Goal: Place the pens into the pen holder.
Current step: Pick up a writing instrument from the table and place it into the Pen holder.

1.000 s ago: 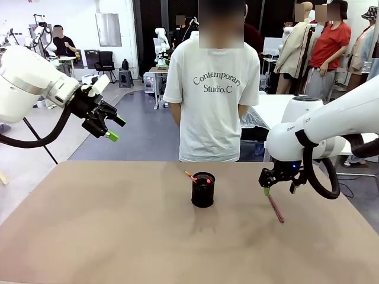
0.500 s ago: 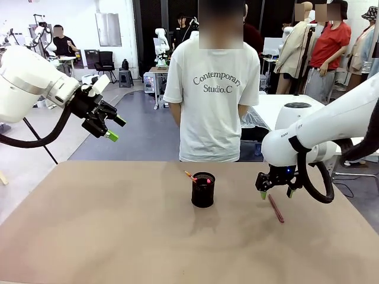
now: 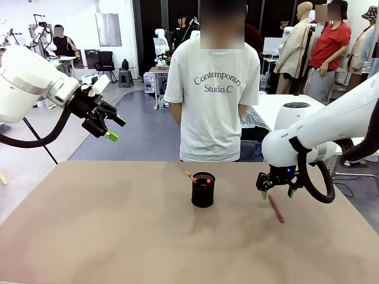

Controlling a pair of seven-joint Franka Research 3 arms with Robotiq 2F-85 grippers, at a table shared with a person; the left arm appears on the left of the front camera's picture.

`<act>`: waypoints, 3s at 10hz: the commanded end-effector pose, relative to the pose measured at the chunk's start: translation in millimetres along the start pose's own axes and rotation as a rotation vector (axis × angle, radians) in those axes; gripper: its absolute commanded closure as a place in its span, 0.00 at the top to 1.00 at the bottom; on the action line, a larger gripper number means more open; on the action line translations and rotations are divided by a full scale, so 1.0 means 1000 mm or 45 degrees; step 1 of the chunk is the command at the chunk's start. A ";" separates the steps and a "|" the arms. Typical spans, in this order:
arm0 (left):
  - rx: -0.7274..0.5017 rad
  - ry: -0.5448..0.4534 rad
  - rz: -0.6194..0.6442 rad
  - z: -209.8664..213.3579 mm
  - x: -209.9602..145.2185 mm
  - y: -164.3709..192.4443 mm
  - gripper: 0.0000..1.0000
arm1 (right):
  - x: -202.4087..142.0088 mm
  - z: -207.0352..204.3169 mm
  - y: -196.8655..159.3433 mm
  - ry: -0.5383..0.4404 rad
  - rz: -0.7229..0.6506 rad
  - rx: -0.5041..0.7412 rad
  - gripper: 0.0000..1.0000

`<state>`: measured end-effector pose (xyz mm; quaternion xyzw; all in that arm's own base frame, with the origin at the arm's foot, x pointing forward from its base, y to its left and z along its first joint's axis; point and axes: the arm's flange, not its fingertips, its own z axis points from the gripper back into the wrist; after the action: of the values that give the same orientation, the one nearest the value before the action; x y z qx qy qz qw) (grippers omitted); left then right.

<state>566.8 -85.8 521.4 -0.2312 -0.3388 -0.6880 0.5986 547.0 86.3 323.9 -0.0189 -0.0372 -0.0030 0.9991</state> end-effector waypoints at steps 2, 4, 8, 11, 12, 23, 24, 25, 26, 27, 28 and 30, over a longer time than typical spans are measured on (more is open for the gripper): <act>-0.013 0.000 0.000 0.003 0.000 0.001 1.00 | 0.016 -0.016 0.002 0.050 -0.058 0.003 1.00; -0.013 0.000 0.000 0.003 0.000 0.001 1.00 | 0.021 -0.018 -0.001 0.061 -0.058 0.010 1.00; -0.013 0.000 0.000 0.003 0.000 0.001 1.00 | 0.027 -0.026 -0.002 0.044 -0.078 0.012 1.00; -0.013 0.000 0.000 0.003 0.000 0.001 1.00 | 0.029 -0.030 -0.003 0.005 -0.029 0.050 0.87; -0.013 0.000 0.000 0.003 0.000 0.001 1.00 | 0.031 -0.029 -0.004 -0.007 -0.019 0.054 0.67; -0.013 0.000 0.000 0.003 0.000 0.001 1.00 | 0.028 -0.015 -0.016 0.003 0.011 0.233 0.00; -0.013 0.000 0.000 0.003 0.000 0.001 1.00 | 0.027 0.004 -0.023 -0.039 0.057 0.349 0.00; -0.013 0.000 0.000 0.003 0.000 0.001 1.00 | 0.023 0.024 -0.031 -0.107 0.155 0.506 0.00; -0.013 0.000 0.000 0.003 0.000 0.001 1.00 | 0.017 0.042 -0.038 -0.162 0.197 0.592 0.00; -0.013 0.000 0.000 0.003 0.000 0.001 1.00 | 0.015 0.062 -0.042 -0.210 0.259 0.702 0.00; -0.013 0.000 0.000 0.003 0.000 0.001 1.00 | 0.010 0.078 -0.042 -0.240 0.297 0.782 0.00; -0.013 0.000 0.000 0.003 0.000 0.001 1.00 | 0.001 0.106 -0.036 -0.558 0.597 0.878 0.00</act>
<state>567.3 -85.8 521.0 -0.2315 -0.3387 -0.6879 0.5987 556.2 61.3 440.9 0.2738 -0.2023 0.1734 0.9242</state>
